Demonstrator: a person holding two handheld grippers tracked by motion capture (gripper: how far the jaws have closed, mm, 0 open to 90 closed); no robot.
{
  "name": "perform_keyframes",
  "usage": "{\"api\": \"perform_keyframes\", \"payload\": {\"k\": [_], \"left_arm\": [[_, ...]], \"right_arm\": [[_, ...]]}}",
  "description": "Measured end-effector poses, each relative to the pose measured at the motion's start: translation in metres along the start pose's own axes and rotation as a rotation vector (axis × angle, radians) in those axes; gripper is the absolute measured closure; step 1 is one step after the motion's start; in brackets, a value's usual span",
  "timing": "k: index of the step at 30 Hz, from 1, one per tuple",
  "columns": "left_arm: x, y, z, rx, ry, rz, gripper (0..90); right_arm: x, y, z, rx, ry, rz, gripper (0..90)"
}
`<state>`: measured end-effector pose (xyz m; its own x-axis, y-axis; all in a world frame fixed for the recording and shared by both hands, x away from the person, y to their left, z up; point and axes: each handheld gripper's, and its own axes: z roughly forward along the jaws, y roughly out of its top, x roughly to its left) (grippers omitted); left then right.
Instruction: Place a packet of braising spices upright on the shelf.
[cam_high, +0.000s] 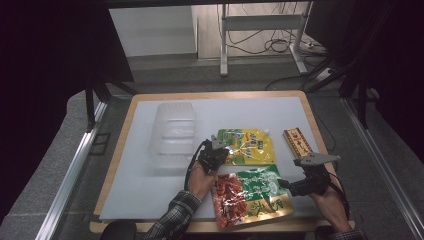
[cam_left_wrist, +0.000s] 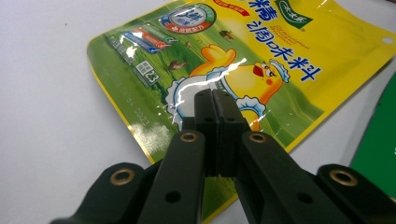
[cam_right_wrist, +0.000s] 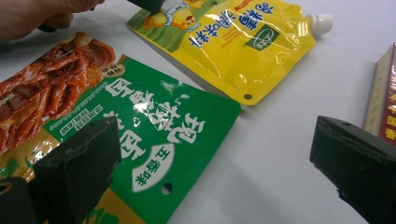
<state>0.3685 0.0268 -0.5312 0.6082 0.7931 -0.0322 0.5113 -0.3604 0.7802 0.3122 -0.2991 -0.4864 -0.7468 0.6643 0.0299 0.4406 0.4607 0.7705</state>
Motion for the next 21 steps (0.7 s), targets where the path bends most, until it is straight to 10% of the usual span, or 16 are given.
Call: {"api": "perform_keyframes", "payload": {"k": [21], "left_arm": [[-0.001, -0.005, 0.000, 0.008, 0.043, 0.043, 90.0]], "right_arm": [[-0.015, 0.012, 0.046, 0.130, 0.059, 0.124, 0.0]]}}
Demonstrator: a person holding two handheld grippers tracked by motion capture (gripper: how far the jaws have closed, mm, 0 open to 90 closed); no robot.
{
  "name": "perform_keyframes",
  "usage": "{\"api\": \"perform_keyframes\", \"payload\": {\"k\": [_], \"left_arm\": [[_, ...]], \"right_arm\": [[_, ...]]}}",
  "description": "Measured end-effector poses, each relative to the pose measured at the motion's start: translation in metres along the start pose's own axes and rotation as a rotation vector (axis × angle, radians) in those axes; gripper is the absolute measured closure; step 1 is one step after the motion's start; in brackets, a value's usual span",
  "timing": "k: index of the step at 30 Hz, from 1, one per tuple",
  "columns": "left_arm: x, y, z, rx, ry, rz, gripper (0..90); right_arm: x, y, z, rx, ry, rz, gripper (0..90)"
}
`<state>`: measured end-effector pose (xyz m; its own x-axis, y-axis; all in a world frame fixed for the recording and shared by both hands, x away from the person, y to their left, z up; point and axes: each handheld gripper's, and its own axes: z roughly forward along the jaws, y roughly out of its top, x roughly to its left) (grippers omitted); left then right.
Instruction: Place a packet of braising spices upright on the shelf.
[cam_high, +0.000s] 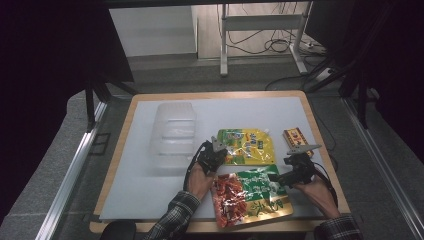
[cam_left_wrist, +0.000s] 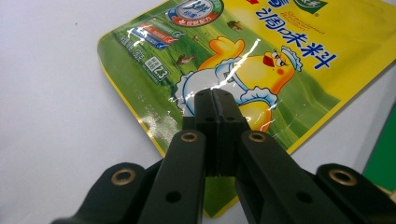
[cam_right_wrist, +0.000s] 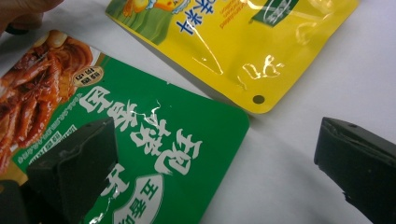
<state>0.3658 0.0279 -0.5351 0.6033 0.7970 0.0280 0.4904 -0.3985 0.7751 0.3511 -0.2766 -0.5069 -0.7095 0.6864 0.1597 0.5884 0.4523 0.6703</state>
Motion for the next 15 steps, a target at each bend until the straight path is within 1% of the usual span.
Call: {"api": "perform_keyframes", "payload": {"k": [2, 5, 6, 9, 11, 12, 13, 14, 15], "left_arm": [[0.000, 0.000, 0.000, 0.000, 0.002, 0.001, 90.0], [0.000, 0.000, 0.000, 0.003, 0.001, 0.002, 90.0], [0.000, 0.000, 0.000, 0.005, -0.001, 0.002, 90.0], [0.001, 0.000, 0.000, 0.007, -0.003, 0.001, 90.0], [0.001, 0.000, 0.000, 0.005, -0.001, 0.002, 90.0], [0.001, -0.001, 0.000, 0.005, 0.000, 0.002, 90.0], [0.001, -0.001, 0.000, 0.004, -0.001, 0.001, 90.0], [0.001, -0.001, 0.000, 0.002, -0.004, -0.002, 90.0], [0.001, -0.001, 0.000, 0.002, -0.004, -0.002, 90.0]], "right_arm": [[-0.003, 0.003, 0.006, 0.016, 0.007, 0.009, 0.0], [-0.005, 0.004, 0.010, 0.028, 0.017, 0.017, 0.0], [-0.007, 0.007, 0.014, 0.045, 0.041, 0.034, 0.0], [-0.007, 0.008, 0.018, 0.049, 0.053, 0.039, 0.0], [-0.008, 0.010, 0.022, 0.060, 0.070, 0.060, 0.0], [-0.008, 0.012, 0.024, 0.058, 0.080, 0.065, 0.0], [-0.008, 0.012, 0.024, 0.058, 0.080, 0.065, 0.0], [-0.008, 0.014, 0.026, 0.054, 0.100, 0.072, 0.4], [-0.008, 0.014, 0.026, 0.054, 0.100, 0.072, 0.4]]}}
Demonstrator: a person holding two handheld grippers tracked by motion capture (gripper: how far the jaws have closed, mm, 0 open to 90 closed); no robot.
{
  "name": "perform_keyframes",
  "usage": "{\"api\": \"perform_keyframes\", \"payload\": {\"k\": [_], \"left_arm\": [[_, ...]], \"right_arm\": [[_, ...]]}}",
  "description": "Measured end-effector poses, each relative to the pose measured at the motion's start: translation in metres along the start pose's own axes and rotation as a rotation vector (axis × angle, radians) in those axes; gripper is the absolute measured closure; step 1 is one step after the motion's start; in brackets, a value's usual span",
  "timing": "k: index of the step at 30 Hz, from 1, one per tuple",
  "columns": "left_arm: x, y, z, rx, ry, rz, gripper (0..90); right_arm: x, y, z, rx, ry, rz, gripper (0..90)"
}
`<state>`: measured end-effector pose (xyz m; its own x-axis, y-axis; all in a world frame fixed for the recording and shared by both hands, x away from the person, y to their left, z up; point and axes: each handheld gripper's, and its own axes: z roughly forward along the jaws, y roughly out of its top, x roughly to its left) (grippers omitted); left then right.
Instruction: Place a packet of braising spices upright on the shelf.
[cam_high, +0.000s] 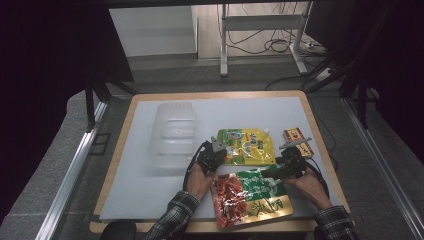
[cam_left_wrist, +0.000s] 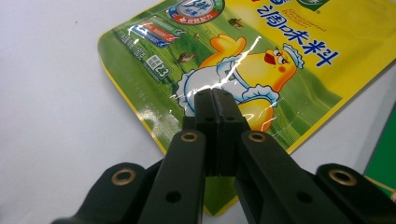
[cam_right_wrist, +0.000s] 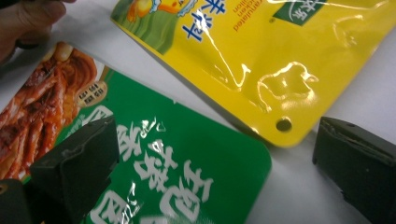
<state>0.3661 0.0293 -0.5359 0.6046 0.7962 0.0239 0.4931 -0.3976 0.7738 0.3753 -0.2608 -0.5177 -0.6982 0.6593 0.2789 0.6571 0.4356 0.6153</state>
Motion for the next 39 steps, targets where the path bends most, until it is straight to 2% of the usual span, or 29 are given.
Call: {"api": "perform_keyframes", "payload": {"k": [4, 5, 6, 7, 9, 14, 18, 19, 24, 28, 31, 32, 33, 34, 35, 36, 38, 39], "left_arm": [[0.001, 0.000, 0.000, 0.001, -0.005, -0.003, 90.0], [0.001, 0.000, 0.000, 0.002, -0.005, -0.003, 90.0], [0.001, 0.000, 0.000, 0.002, -0.005, -0.003, 90.0], [0.001, 0.000, 0.000, 0.004, -0.004, -0.003, 90.0], [0.001, 0.000, 0.000, 0.004, -0.004, -0.002, 90.0], [0.002, -0.001, 0.000, -0.002, -0.009, -0.010, 90.0], [0.001, -0.001, 0.000, -0.004, -0.005, -0.011, 90.0], [0.001, -0.001, 0.000, -0.003, -0.001, -0.006, 90.0], [0.000, -0.002, 0.000, -0.009, 0.001, -0.005, 90.0], [0.000, -0.002, 0.000, -0.006, 0.001, -0.006, 90.0], [0.002, -0.002, 0.000, -0.004, -0.007, -0.014, 90.0], [0.002, -0.002, 0.000, -0.004, -0.007, -0.014, 90.0], [0.002, -0.002, 0.000, -0.003, -0.009, -0.015, 90.0], [0.002, -0.002, 0.000, -0.003, -0.009, -0.015, 90.0], [0.002, -0.001, 0.000, -0.001, -0.007, -0.014, 90.0], [0.001, -0.001, 0.000, 0.000, -0.005, -0.012, 90.0], [0.001, -0.001, 0.000, 0.001, -0.005, -0.013, 90.0], [0.001, -0.001, 0.000, 0.004, -0.003, -0.011, 90.0]], "right_arm": [[-0.001, 0.004, 0.002, -0.005, -0.008, 0.010, 3.2], [-0.004, 0.005, 0.001, -0.005, -0.014, 0.033, 6.5], [-0.004, 0.005, 0.001, -0.005, -0.014, 0.033, 6.5], [-0.005, 0.005, -0.001, 0.002, -0.007, 0.063, 8.0], [-0.005, 0.005, -0.004, 0.009, -0.019, 0.079, 9.1], [-0.001, 0.005, -0.003, 0.019, -0.021, 0.080, 8.9], [0.000, 0.004, -0.004, 0.030, 0.001, 0.103, 11.3], [0.000, 0.004, -0.006, 0.036, 0.016, 0.122, 11.2], [-0.002, 0.004, -0.004, 0.023, 0.037, 0.126, 12.1], [-0.007, 0.010, 0.000, 0.010, 0.011, 0.113, 14.9], [-0.012, 0.019, 0.004, 0.002, 0.002, 0.119, 22.2], [-0.012, 0.019, 0.004, 0.002, 0.002, 0.119, 22.2], [-0.013, 0.024, 0.008, -0.003, 0.001, 0.121, 26.8], [-0.013, 0.024, 0.008, -0.003, 0.001, 0.121, 26.8], [-0.014, 0.026, 0.010, -0.005, 0.002, 0.120, 29.9], [-0.015, 0.030, 0.014, -0.014, 0.003, 0.119, 37.5], [-0.015, 0.032, 0.015, -0.020, 0.001, 0.119, 40.1], [-0.014, 0.037, 0.017, -0.036, -0.021, 0.114, 47.6]]}}
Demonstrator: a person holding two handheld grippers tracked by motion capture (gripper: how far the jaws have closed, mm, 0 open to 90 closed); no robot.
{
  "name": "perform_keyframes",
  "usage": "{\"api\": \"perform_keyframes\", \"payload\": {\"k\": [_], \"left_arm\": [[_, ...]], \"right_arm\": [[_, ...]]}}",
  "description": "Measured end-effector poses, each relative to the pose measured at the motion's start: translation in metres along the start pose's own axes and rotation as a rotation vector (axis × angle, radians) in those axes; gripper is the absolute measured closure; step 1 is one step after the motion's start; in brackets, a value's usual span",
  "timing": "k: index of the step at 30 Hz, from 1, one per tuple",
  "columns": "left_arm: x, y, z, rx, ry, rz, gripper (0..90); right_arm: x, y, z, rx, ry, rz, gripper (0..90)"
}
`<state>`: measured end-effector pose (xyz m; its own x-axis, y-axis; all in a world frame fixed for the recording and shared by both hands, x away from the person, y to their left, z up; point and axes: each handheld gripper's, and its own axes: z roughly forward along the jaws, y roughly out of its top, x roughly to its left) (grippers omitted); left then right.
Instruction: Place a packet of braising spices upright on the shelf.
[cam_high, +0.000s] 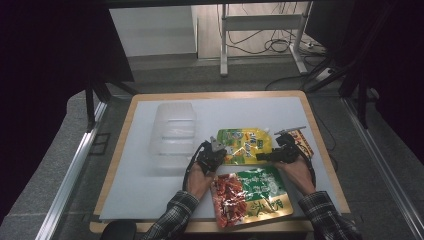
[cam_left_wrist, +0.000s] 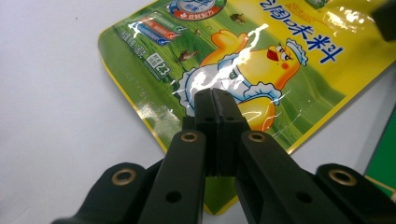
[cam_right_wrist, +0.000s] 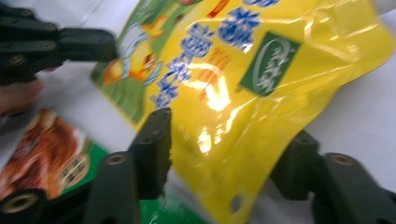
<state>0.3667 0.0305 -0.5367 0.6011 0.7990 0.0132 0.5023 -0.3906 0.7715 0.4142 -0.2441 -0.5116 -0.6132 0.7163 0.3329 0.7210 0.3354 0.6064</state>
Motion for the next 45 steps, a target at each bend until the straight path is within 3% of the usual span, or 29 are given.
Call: {"api": "perform_keyframes", "payload": {"k": [2, 4, 6, 8, 9, 10, 11, 14, 19, 24, 28, 35, 40, 45], "left_arm": [[0.000, 0.000, 0.000, 0.001, -0.001, -0.007, 90.0], [0.000, 0.000, 0.000, 0.003, -0.001, -0.012, 90.0], [0.000, 0.001, 0.000, 0.004, 0.000, -0.015, 90.0], [-0.001, 0.000, 0.000, 0.000, 0.004, -0.018, 90.0], [-0.001, 0.000, 0.000, 0.000, 0.004, -0.018, 90.0], [0.000, 0.000, 0.000, -0.002, 0.001, -0.023, 90.0], [0.000, 0.000, 0.000, -0.002, 0.001, -0.023, 90.0], [0.001, 0.003, -0.002, 0.018, -0.009, -0.051, 90.0], [0.003, 0.005, -0.007, 0.018, -0.023, -0.080, 89.9], [0.002, -0.001, -0.013, 0.015, -0.024, -0.073, 84.0], [0.000, -0.002, -0.018, 0.009, -0.021, -0.050, 80.8], [-0.009, -0.001, -0.031, -0.016, -0.022, 0.027, 72.8], [-0.007, -0.009, -0.047, -0.044, -0.041, 0.023, 66.2], [-0.005, -0.016, -0.053, -0.060, -0.043, 0.013, 56.7]], "right_arm": [[0.000, 0.001, 0.000, -0.001, -0.010, -0.004, 50.0], [-0.002, 0.004, 0.003, 0.005, -0.036, -0.008, 60.1], [-0.003, 0.004, 0.004, 0.006, -0.043, -0.012, 62.2], [-0.004, 0.004, 0.004, 0.003, -0.063, -0.025, 71.1], [-0.004, 0.004, 0.004, 0.003, -0.063, -0.025, 71.1], [-0.004, 0.005, 0.002, -0.011, -0.072, -0.023, 78.3], [-0.004, 0.005, 0.002, -0.011, -0.072, -0.023, 78.3], [0.000, 0.009, 0.001, -0.017, -0.088, -0.031, 85.8], [0.003, 0.011, -0.003, -0.034, -0.085, -0.039, 87.5], [0.006, 0.014, -0.012, -0.085, -0.087, -0.048, 88.2], [0.007, 0.017, -0.017, -0.109, -0.075, -0.053, 88.3], [0.015, 0.028, -0.030, -0.151, -0.046, -0.098, 88.4], [0.022, 0.040, -0.037, -0.157, -0.016, -0.115, 88.4], [0.028, 0.047, -0.040, -0.157, -0.003, -0.134, 88.4]]}}
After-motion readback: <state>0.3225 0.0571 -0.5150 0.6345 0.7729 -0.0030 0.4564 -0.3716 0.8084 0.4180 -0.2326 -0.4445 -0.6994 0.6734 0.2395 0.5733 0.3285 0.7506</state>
